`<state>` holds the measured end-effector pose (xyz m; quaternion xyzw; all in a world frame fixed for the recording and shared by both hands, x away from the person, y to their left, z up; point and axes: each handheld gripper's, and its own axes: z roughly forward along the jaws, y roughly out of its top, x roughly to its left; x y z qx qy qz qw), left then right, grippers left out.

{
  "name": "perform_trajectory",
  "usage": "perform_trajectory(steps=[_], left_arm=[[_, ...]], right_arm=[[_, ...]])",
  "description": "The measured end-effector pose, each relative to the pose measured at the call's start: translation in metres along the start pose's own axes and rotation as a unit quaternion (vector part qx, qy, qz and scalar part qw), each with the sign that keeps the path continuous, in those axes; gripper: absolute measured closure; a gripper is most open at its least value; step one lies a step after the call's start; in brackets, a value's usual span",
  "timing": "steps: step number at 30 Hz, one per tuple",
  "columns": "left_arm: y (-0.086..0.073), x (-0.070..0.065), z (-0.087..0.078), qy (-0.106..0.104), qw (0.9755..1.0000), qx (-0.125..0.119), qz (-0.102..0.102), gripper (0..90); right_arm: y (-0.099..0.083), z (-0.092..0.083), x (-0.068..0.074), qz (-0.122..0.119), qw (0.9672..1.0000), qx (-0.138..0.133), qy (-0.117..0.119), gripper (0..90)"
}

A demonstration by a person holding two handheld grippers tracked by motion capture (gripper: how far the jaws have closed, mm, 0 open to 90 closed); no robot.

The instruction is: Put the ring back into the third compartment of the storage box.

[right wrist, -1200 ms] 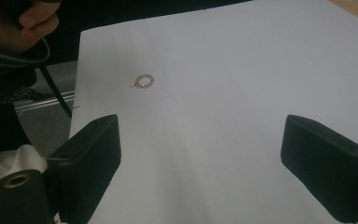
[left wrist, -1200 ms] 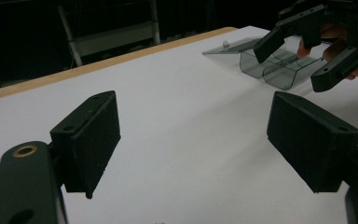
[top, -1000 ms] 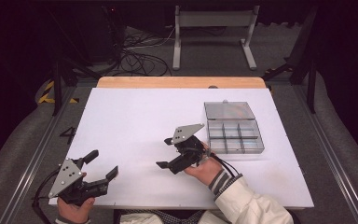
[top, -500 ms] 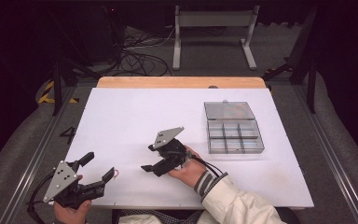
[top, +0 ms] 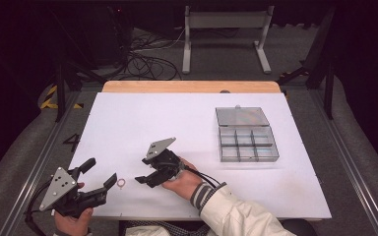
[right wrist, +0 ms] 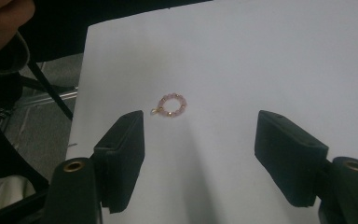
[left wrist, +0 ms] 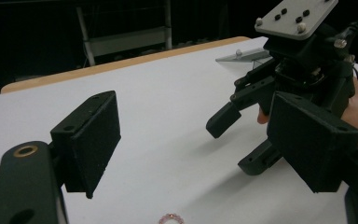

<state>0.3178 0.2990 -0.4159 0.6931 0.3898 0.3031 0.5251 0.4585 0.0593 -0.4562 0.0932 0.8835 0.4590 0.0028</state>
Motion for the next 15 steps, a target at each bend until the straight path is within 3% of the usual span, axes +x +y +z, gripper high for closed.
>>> perform_trajectory(steps=[15], left_arm=[[0.0, 0.003, 0.0, 0.005, 1.0, -0.007, -0.003, 17.8]], right_arm=[[0.0, 0.021, 0.0, 0.006, 1.0, -0.001, -0.004, 40.6]])
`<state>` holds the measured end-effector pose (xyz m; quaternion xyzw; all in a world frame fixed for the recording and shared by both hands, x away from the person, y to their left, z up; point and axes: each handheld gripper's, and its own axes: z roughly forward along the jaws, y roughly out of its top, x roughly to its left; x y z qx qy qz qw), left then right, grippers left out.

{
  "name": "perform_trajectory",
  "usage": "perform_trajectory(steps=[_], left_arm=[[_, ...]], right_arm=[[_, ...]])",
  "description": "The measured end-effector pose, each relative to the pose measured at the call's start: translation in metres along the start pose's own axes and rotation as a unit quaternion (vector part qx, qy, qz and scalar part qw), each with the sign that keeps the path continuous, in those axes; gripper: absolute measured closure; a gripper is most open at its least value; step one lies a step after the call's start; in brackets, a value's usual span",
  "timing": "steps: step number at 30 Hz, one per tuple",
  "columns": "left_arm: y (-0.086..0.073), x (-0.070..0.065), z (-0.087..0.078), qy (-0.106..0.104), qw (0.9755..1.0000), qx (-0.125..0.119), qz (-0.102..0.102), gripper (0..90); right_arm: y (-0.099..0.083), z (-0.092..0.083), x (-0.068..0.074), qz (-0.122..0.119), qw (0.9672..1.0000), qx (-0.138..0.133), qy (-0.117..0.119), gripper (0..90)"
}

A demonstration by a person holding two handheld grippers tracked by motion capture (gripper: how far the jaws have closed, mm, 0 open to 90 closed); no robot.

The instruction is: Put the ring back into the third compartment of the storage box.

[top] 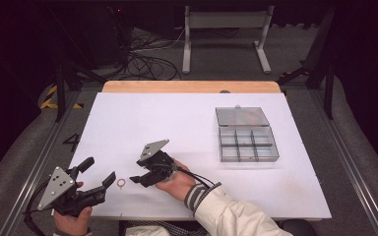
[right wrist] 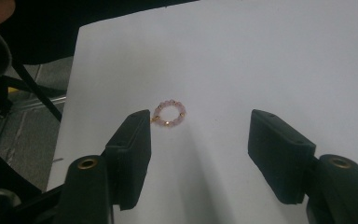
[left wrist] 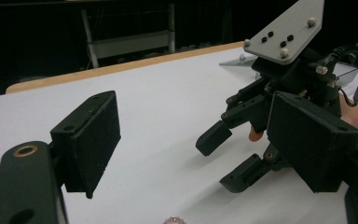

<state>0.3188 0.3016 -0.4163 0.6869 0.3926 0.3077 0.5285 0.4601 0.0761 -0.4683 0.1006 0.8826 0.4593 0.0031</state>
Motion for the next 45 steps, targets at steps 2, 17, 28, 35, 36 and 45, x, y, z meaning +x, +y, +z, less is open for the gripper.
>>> perform_trajectory(steps=[2, 17, 28, 35, 36, 45], left_arm=[[0.0, 0.0, 0.0, 0.001, 1.0, -0.001, 0.0, 17.8], [0.001, 0.0, 0.001, 0.001, 1.0, -0.002, -0.001, 17.9], [0.001, 0.001, -0.001, 0.001, 1.0, -0.005, 0.0, 17.9], [0.001, 0.001, -0.001, 0.001, 1.0, -0.004, 0.0, 17.9], [0.001, 0.001, -0.001, 0.002, 1.0, -0.004, 0.0, 17.9], [0.001, 0.001, -0.001, 0.002, 1.0, -0.004, 0.0, 17.9]], right_arm=[[-0.001, 0.002, 0.0, 0.001, 1.0, 0.0, 0.001, 41.9], [-0.003, 0.022, 0.007, 0.009, 0.9999, -0.011, -0.003, 58.9], [-0.004, 0.039, 0.012, 0.009, 0.9999, -0.004, -0.005, 64.8], [-0.004, 0.044, 0.012, 0.013, 0.9999, -0.003, -0.007, 67.6], [-0.003, 0.045, 0.012, 0.015, 0.9999, -0.001, -0.007, 67.9], [-0.001, 0.05, 0.013, 0.018, 0.9997, 0.012, -0.008, 69.7]])
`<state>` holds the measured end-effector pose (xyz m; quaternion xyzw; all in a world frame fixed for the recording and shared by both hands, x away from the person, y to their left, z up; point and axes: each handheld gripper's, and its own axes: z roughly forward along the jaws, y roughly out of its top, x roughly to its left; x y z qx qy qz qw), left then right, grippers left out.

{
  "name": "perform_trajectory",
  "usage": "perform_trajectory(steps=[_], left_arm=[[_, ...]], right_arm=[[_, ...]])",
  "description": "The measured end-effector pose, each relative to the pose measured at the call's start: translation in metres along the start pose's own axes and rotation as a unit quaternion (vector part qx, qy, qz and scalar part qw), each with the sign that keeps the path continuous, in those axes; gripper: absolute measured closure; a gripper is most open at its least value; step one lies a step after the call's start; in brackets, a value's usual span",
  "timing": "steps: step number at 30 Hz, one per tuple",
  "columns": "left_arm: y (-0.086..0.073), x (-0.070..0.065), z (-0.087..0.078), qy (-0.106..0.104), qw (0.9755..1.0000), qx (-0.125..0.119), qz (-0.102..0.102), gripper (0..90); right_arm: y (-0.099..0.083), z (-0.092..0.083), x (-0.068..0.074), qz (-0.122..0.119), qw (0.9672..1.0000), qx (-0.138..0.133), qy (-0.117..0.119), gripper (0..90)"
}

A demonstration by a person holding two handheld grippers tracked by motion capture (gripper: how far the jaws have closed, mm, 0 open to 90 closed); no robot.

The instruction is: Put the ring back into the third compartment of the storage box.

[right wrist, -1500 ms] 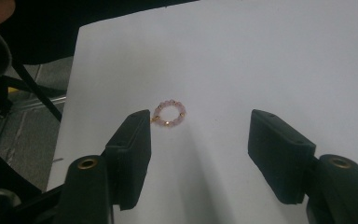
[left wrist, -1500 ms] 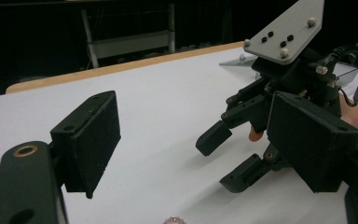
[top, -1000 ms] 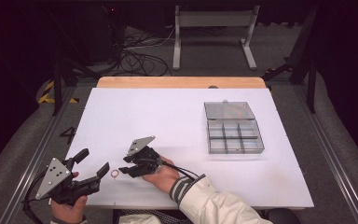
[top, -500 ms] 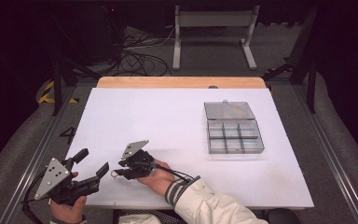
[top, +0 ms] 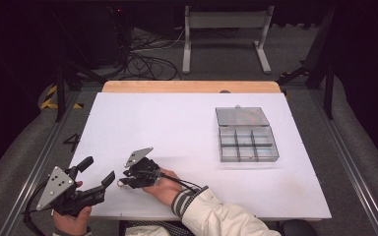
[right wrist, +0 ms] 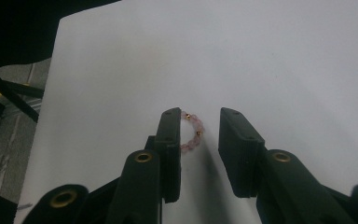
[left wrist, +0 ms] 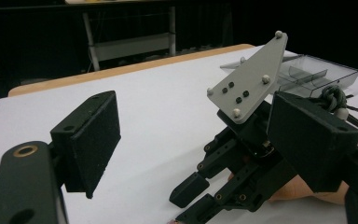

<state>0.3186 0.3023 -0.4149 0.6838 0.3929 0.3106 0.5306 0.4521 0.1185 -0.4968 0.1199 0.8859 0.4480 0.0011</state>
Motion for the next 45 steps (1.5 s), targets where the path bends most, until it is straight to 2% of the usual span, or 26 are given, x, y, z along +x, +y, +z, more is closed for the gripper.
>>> perform_trajectory(steps=[5, 11, 19, 22, 28, 30, 34, 45], left_arm=[[0.0, 0.0, 0.0, 0.001, 1.0, 0.0, 0.0, 17.9], [0.0, 0.0, 0.0, 0.001, 1.0, -0.001, -0.002, 17.9], [0.0, 0.0, 0.0, 0.001, 1.0, -0.001, -0.002, 17.9], [0.0, 0.0, -0.001, 0.001, 1.0, -0.001, 0.0, 17.9], [0.0, 0.0, -0.001, 0.0, 1.0, -0.001, 0.0, 17.9], [0.0, 0.0, -0.001, 0.001, 1.0, -0.001, 0.0, 17.8], [0.0, 0.0, -0.001, 0.001, 1.0, -0.001, -0.001, 17.9], [0.0, 0.001, -0.001, 0.001, 1.0, -0.002, -0.002, 17.9]], right_arm=[[0.002, 0.004, 0.001, -0.004, 0.9999, 0.013, -0.007, 69.7], [0.003, 0.006, 0.002, -0.003, 0.9999, 0.014, -0.008, 70.0], [0.005, 0.009, 0.005, -0.01, 0.9995, 0.021, -0.021, 73.7], [0.006, 0.01, 0.006, -0.011, 0.9991, 0.023, -0.035, 79.9], [0.006, 0.01, 0.007, -0.011, 0.9986, 0.025, -0.045, 84.2], [0.006, 0.011, 0.009, -0.012, 0.9979, 0.026, -0.058, 87.3], [0.007, 0.011, 0.01, -0.015, 0.9975, 0.027, -0.063, 88.1], [0.012, -0.003, 0.011, -0.013, 0.9974, 0.018, -0.069, 88.2]])
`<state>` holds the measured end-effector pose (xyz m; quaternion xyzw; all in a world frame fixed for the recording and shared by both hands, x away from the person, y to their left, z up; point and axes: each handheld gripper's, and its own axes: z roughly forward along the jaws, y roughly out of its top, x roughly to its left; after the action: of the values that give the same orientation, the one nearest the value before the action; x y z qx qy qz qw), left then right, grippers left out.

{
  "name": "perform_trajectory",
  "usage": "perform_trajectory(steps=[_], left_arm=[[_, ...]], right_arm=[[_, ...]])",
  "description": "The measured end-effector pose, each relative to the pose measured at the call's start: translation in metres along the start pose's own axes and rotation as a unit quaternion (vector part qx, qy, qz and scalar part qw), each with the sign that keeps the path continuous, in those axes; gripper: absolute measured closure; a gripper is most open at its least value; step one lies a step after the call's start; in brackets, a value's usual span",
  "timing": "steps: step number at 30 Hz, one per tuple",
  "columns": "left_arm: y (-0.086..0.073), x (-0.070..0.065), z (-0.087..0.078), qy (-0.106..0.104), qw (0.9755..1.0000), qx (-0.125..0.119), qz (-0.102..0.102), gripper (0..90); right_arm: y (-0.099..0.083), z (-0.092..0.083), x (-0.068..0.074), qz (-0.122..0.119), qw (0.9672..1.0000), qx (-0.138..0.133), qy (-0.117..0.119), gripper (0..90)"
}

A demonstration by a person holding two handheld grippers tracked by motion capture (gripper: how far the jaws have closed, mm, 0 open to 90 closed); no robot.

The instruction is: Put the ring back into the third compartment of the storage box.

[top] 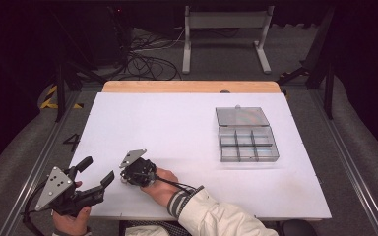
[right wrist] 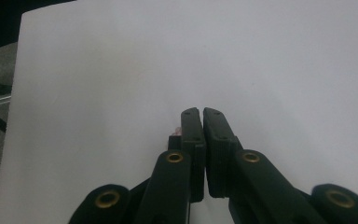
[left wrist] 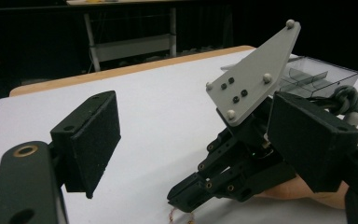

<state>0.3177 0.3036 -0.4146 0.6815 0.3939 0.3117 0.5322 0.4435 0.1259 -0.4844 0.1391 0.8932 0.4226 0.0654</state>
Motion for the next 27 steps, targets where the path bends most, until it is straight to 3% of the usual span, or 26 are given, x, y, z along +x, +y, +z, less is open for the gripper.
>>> perform_trajectory(steps=[27], left_arm=[[0.0, 0.0, 0.0, -0.001, 1.0, 0.001, 0.001, 17.9]], right_arm=[[0.007, -0.053, -0.014, -0.005, 0.9993, -0.03, -0.019, 88.2]])
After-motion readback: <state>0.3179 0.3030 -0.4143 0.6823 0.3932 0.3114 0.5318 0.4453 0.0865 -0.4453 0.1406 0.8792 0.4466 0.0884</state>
